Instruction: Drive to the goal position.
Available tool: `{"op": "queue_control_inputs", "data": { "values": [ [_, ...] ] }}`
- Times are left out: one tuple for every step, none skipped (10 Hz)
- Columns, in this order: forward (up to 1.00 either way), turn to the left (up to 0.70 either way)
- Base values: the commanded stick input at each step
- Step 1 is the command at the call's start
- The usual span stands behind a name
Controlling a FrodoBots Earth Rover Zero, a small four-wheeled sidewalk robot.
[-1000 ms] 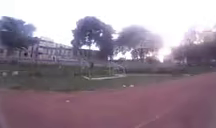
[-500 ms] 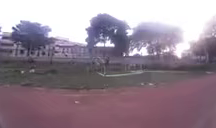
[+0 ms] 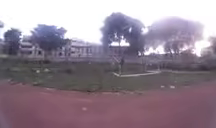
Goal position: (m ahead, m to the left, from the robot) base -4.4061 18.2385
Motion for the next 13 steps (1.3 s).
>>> {"op": "queue_control_inputs", "data": {
  "values": [
    [0.70,0.35],
    [0.70,0.35],
    [0.70,0.35],
    [0.70,0.35],
    [0.70,0.35],
    [0.70,0.35],
    [0.70,0.35],
    [-0.14,-0.07],
    [-0.64,-0.32],
    [-0.70,-0.35],
    [-0.70,-0.35],
    [-0.70,-0.35],
    [-0.70,-0.35]
  ]
}}
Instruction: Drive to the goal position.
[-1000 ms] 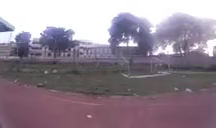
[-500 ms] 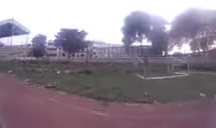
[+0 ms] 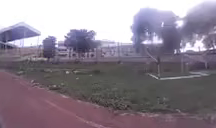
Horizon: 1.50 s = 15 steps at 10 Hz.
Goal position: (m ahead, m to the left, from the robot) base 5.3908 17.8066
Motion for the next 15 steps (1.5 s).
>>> {"op": "queue_control_inputs", "data": {
  "values": [
    [-0.70,-0.35],
    [-0.70,-0.35],
    [-0.70,-0.35],
    [-0.70,-0.35],
    [-0.70,-0.35],
    [-0.70,-0.35],
    [-0.70,-0.35],
    [-0.70,-0.35],
    [-0.70,-0.35],
    [-0.70,-0.35],
    [-0.70,-0.26],
    [-0.70,-0.03],
    [0.70,0.35],
    [0.70,0.35],
    [0.70,0.35]
  ]
}}
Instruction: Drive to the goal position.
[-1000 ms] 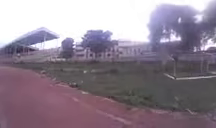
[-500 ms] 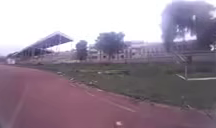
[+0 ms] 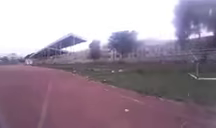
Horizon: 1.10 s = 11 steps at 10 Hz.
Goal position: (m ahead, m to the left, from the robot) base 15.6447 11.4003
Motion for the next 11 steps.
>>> {"op": "queue_control_inputs", "data": {
  "values": [
    [0.70,0.35],
    [0.70,0.35],
    [0.70,0.35],
    [0.70,0.35],
    [0.70,0.35],
    [0.70,0.35],
    [0.70,0.35],
    [0.70,0.35],
    [0.70,0.35],
    [0.70,0.35],
    [0.70,0.35]
  ]
}}
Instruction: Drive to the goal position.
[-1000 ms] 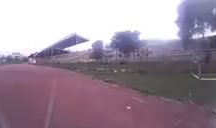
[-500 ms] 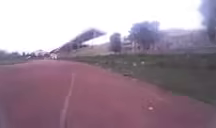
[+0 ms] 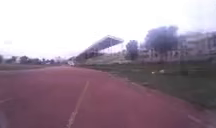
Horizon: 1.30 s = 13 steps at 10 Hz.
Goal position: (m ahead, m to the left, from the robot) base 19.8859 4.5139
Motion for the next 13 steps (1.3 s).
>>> {"op": "queue_control_inputs", "data": {
  "values": [
    [0.70,0.22],
    [0.70,0.00],
    [0.70,0.00],
    [0.70,0.00],
    [0.70,0.00],
    [0.70,0.00],
    [0.70,0.00],
    [0.70,-0.08],
    [0.70,-0.22],
    [0.70,-0.32],
    [0.70,-0.19],
    [0.70,0.00],
    [0.70,0.00]
  ]
}}
